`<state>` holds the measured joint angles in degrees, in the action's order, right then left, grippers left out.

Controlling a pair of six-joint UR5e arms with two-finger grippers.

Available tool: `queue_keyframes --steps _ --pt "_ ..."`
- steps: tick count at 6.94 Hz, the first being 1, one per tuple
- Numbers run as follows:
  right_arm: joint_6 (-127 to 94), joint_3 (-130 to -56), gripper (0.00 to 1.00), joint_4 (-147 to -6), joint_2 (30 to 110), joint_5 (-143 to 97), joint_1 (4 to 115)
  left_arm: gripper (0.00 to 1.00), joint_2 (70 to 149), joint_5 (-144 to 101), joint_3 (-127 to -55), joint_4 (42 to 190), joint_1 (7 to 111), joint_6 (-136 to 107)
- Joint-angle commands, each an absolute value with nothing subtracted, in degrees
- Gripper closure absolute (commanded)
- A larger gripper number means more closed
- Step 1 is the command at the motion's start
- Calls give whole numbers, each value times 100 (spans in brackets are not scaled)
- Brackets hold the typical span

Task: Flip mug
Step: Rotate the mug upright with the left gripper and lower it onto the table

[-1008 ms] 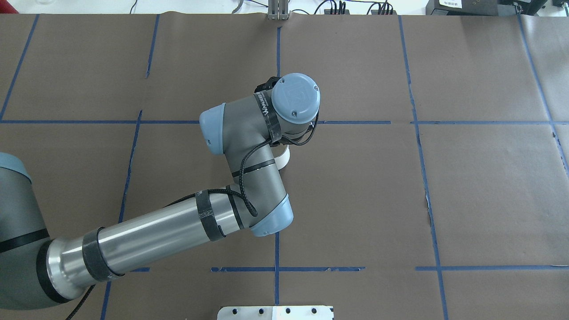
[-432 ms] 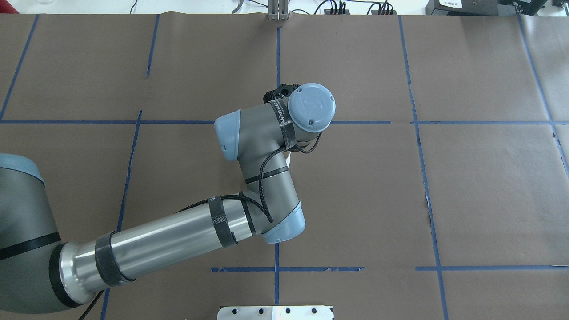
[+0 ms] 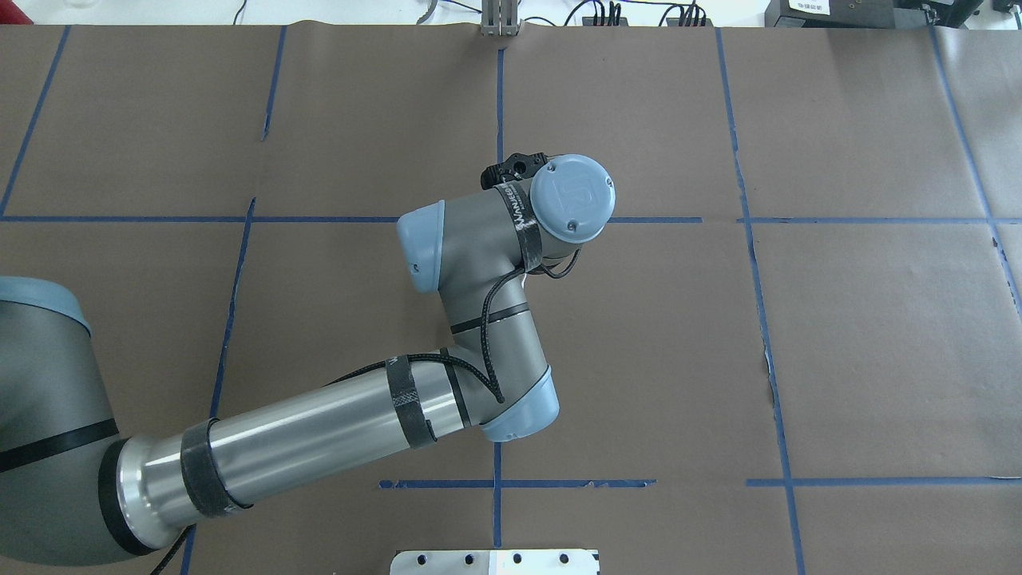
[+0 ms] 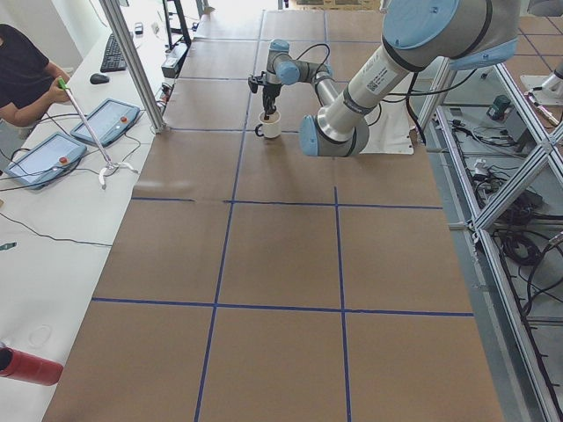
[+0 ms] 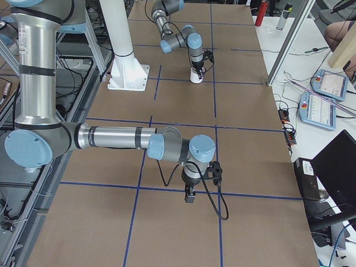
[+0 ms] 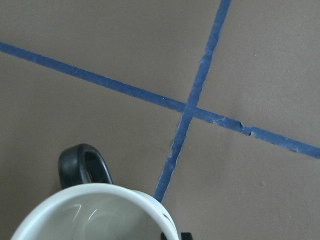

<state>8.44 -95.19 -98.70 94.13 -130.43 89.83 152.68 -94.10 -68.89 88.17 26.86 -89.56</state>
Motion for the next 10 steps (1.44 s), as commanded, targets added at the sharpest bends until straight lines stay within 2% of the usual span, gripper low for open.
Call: queue_keyframes --steps 1,3,5,6,7,10 --pt "844 -9519 0 -9870 9413 -13043 8982 100 15311 -9282 -6838 8833 2663 -8956" --pt "844 -9519 0 -9870 9413 -13043 8982 100 15319 -9185 -6838 8842 2611 -8956" --pt "844 -9519 0 -9870 9413 -13043 8982 27 15319 -9176 -6855 8842 2602 -8947" --pt "844 -9519 0 -9870 9413 -13043 8982 1 15319 -9193 -6890 8824 2602 -8651" --pt "844 -9519 0 -9870 9413 -13043 8982 1 15319 -9211 -6978 8798 2610 -8614" --pt "844 -9519 0 -9870 9413 -13043 8982 1 15293 -9299 -7952 8000 2987 -8158"
